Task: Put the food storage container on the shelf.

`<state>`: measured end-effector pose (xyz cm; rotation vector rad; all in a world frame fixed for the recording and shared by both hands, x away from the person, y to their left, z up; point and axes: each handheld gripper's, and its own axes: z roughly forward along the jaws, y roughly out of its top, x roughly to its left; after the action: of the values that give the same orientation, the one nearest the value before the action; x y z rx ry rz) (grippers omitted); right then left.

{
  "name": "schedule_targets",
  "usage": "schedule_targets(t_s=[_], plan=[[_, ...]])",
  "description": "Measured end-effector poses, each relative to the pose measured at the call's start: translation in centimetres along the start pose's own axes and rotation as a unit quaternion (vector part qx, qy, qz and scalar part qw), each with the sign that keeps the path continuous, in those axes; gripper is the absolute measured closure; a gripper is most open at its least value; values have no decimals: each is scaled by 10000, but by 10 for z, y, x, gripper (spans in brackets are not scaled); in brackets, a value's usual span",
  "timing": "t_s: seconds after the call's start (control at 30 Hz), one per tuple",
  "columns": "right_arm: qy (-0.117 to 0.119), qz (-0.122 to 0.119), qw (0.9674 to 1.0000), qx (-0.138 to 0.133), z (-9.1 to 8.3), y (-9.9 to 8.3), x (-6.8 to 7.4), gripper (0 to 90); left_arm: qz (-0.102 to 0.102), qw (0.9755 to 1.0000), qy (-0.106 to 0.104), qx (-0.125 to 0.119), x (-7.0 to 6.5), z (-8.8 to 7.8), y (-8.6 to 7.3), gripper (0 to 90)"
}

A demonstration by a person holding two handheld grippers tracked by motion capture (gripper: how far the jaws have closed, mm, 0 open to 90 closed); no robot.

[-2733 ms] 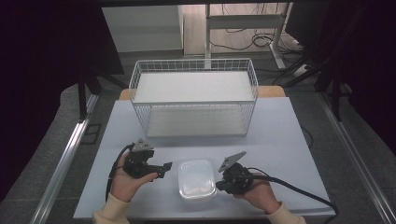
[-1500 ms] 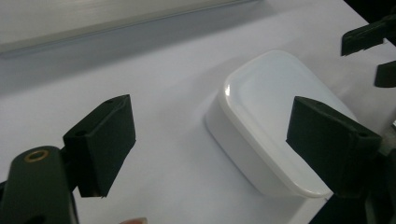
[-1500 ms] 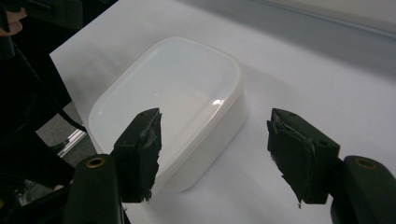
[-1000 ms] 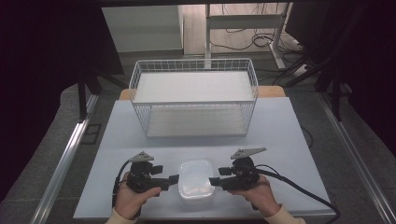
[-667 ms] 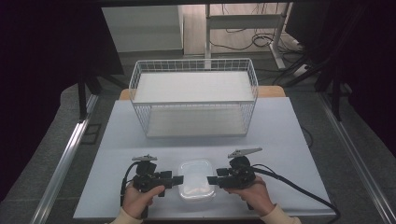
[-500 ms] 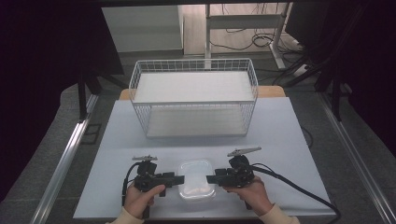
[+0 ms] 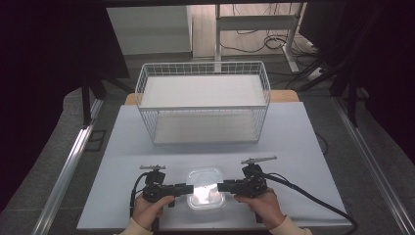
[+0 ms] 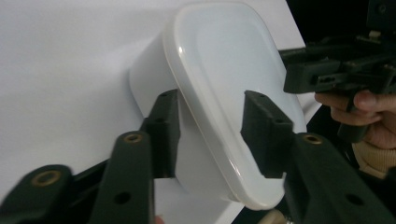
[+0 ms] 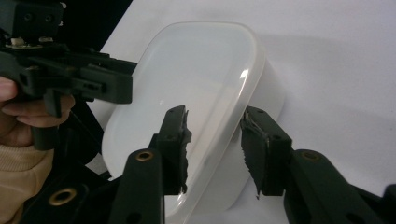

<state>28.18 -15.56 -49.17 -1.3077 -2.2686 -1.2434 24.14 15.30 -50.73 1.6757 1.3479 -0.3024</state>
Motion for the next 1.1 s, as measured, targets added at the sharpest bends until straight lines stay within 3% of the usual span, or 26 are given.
schedule_targets(t_s=[0.23, 0.4, 0.6, 0.77, 1.1], plan=[[181, 125, 9997, -85, -6, -1, 1, 687, 1, 9999, -19, -172, -2, -6, 0, 678], [281, 178, 9993, -157, -10, -1, 1, 732, 143, 9995, 43, -269, -7, -12, 1, 717], [433, 61, 9987, -250, -16, 2, 3, 787, 260, 9988, 83, -409, -10, -16, 1, 745], [410, -48, 9987, -284, -18, 2, 3, 801, 380, 9981, 154, -460, -14, -17, 1, 766], [320, -399, 9980, -362, -25, 6, 11, 803, 526, 9970, 100, -555, -19, -22, 3, 777]])
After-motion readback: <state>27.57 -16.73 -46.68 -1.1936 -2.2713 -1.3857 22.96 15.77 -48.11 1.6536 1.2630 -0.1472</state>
